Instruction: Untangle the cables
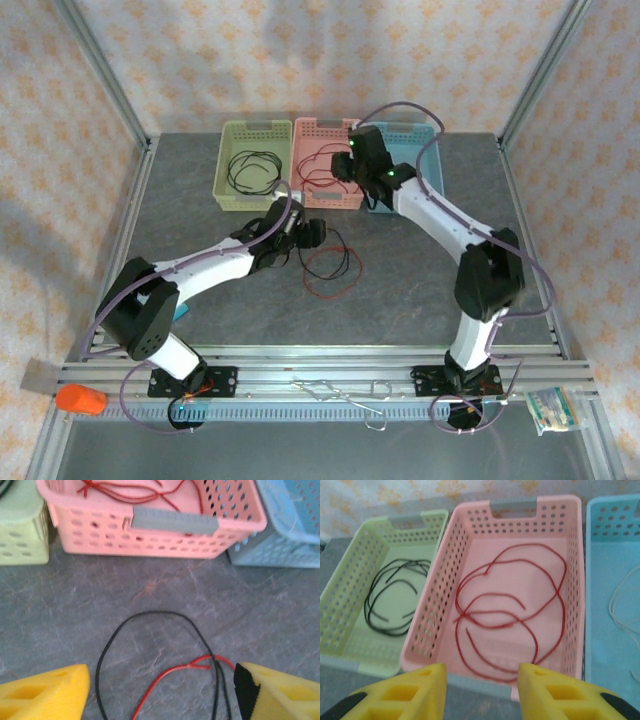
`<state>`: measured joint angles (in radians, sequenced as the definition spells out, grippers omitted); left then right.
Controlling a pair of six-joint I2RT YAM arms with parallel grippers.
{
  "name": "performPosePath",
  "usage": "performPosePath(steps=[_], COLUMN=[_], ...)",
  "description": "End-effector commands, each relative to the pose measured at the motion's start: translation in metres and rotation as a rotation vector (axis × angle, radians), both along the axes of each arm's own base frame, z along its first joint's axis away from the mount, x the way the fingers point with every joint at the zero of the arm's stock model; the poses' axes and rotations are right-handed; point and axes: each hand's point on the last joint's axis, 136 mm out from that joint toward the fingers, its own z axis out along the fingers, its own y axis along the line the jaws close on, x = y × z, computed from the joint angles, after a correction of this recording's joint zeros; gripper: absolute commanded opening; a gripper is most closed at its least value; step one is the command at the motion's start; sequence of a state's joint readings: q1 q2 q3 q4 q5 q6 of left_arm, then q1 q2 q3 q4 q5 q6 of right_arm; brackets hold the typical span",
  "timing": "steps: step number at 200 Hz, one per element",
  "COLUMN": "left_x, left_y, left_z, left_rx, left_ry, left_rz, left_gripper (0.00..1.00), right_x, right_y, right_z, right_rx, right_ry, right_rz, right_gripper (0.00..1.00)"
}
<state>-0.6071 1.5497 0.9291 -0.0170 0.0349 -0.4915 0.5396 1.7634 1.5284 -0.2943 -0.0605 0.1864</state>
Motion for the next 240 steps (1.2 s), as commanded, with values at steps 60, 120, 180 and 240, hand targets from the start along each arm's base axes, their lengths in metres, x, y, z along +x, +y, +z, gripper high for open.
performPosePath(steps=[60,120,180,240], left_x=[-0.059,-0.056,-0.035,-0.026], left_y=[0.0,-0.016,-0.019,-0.002], left_z=[-0.047,-0.065,-0.074,-0.065], left_rx=[0.061,0.159,0.304,0.346], left_ry=[0.138,0.173,0.206,0.181], left_rz=[-0.044,-0.099,-0.107,0.011], left_gripper=[0.59,0.46,0.44,0.48], right_x=[-0.103,-0.157,-0.178,-0.174], right_y=[-0.057,-0.082,-0.078,-0.079], right_z=[-0.075,-0.113,-0.128,-0.124], right_rx=[-0.055,-0.043,0.002,-0.01], right_ry=[0.196,0.345,0.386,0.371], right_rz=[-0.113,-0.164,-0.143,-0.152], right_gripper=[0.39,0.35,0.33,0.32])
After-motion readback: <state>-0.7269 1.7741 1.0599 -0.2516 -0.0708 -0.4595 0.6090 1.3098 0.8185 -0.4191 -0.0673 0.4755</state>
